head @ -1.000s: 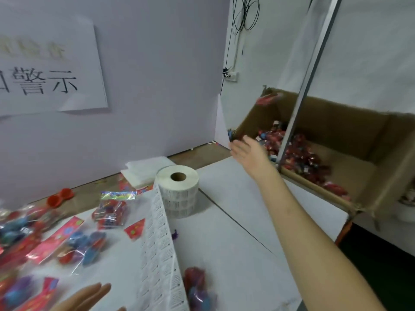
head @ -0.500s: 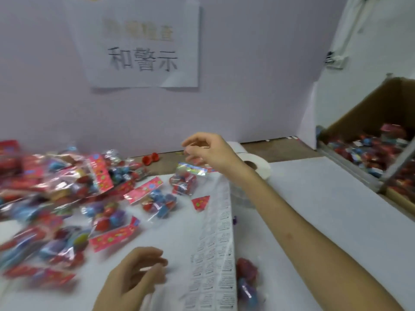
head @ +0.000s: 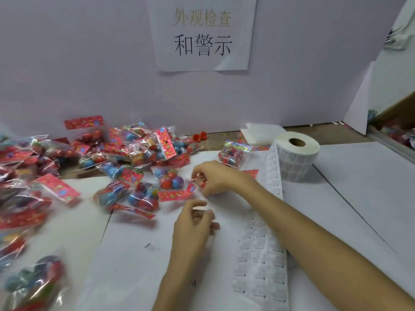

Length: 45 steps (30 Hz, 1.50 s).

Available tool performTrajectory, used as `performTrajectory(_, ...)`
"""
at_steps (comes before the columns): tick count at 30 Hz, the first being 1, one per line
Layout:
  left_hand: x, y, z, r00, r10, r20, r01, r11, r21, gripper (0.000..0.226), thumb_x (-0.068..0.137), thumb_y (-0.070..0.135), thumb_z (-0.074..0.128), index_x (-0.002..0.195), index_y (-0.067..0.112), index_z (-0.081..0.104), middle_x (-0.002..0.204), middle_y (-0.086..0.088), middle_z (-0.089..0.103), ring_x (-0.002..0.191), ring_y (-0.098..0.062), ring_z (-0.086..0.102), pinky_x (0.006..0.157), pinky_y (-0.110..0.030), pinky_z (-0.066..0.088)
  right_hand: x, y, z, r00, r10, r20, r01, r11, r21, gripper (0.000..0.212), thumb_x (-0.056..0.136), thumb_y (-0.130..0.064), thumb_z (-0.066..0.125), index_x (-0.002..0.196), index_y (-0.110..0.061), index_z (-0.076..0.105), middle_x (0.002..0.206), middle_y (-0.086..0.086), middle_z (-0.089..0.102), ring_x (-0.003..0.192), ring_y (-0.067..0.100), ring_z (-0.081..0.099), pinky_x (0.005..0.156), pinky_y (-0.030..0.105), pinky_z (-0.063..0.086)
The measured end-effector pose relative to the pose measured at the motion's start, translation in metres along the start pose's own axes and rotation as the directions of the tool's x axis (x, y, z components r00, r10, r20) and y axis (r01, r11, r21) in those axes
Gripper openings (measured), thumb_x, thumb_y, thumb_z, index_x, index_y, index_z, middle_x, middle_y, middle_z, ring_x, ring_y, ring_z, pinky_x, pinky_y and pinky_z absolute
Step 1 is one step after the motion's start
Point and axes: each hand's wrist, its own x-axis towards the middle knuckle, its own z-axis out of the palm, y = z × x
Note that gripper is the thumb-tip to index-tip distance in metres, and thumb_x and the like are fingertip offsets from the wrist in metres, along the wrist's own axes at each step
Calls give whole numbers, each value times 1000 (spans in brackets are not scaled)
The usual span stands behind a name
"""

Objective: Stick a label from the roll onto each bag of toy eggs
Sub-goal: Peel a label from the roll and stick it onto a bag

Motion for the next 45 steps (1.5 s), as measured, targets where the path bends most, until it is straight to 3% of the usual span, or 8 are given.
performTrajectory(4,0,5,3,1000,-27,6,28,994,-104,11,104,24,58,115,23,56,103,-12,72,77,-24,77,78,-40,61,-45,13,-3,965,126,-231,6,867,498,37,83,0,62,117,-15,65,109,1,66,100,19,64,80,30,56)
performTrajectory(8,-3,16,3,979,-113,168,162,935,-314,44,92,39,69,127,19,53,115,-12,71,90,-29,78,76,-36,62,-87,9,-5,979,149,-137,135,26,990,42,68,-1,53,110,-7,55,96,16,53,90,30,52,68,30,45)
performTrajectory(10,-6,21,3,962,-86,260,182,911,-370,52,83,47,72,123,15,63,111,-12,76,94,-33,77,74,-34,62,-102,9,1,995,67,-78,84,-89,992,50,67,-5,53,117,-10,58,107,17,56,92,29,59,72,32,49)
performTrajectory(20,-5,23,-7,995,93,-22,-95,977,-191,20,94,29,72,98,9,71,83,-3,77,72,-18,75,64,-25,59,-103,5,20,924,212,-318,249,296,922,13,99,-26,61,100,-14,68,93,2,69,86,12,66,69,23,56)
performTrajectory(28,17,43,-9,931,45,363,-16,996,-84,53,77,44,78,115,8,71,98,-13,79,83,-26,77,67,-29,59,-113,9,17,894,242,-377,280,354,892,16,96,-23,67,82,-15,70,79,0,70,73,10,68,62,20,53)
performTrajectory(35,19,31,-1,973,22,229,31,974,-223,62,69,35,83,120,4,66,96,-11,76,77,-20,72,56,-26,52,-109,10,23,893,221,-392,254,472,844,13,97,-34,64,97,-23,71,86,-7,72,78,7,69,73,31,59)
performTrajectory(38,18,30,-6,984,58,170,-13,968,-251,47,71,36,81,108,9,73,90,-9,78,77,-21,73,55,-24,53,-107,10,27,931,211,-297,173,461,870,37,88,-47,70,120,-31,63,106,1,73,90,12,74,73,32,60)
performTrajectory(45,21,31,-10,993,75,93,-55,978,-201,24,84,31,79,101,16,72,82,-2,79,70,-17,74,56,-23,55,-104,8,34,930,149,-337,213,531,820,36,87,-18,78,111,-38,60,100,5,73,89,22,75,73,35,62)
